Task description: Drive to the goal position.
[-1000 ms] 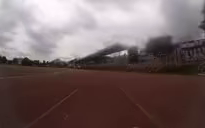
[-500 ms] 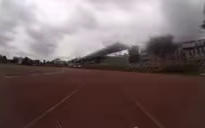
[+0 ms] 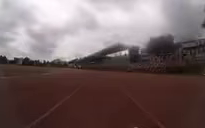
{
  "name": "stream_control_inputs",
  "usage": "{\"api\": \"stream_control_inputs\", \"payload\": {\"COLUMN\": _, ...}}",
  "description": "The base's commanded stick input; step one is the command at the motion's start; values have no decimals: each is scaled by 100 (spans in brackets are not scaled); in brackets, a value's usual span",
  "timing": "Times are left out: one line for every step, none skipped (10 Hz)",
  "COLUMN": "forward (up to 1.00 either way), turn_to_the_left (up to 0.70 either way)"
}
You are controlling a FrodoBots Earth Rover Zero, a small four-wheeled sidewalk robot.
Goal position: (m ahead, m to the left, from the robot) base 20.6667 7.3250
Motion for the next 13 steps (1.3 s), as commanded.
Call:
{"api": "stream_control_inputs", "payload": {"forward": 67, "turn_to_the_left": 0}}
{"api": "stream_control_inputs", "payload": {"forward": 67, "turn_to_the_left": 0}}
{"api": "stream_control_inputs", "payload": {"forward": 67, "turn_to_the_left": 0}}
{"api": "stream_control_inputs", "payload": {"forward": 67, "turn_to_the_left": 0}}
{"api": "stream_control_inputs", "payload": {"forward": 67, "turn_to_the_left": 0}}
{"api": "stream_control_inputs", "payload": {"forward": 67, "turn_to_the_left": 0}}
{"api": "stream_control_inputs", "payload": {"forward": 67, "turn_to_the_left": 0}}
{"api": "stream_control_inputs", "payload": {"forward": 67, "turn_to_the_left": 0}}
{"api": "stream_control_inputs", "payload": {"forward": 67, "turn_to_the_left": 0}}
{"api": "stream_control_inputs", "payload": {"forward": 67, "turn_to_the_left": 0}}
{"api": "stream_control_inputs", "payload": {"forward": 67, "turn_to_the_left": 0}}
{"api": "stream_control_inputs", "payload": {"forward": 67, "turn_to_the_left": 0}}
{"api": "stream_control_inputs", "payload": {"forward": 67, "turn_to_the_left": 0}}
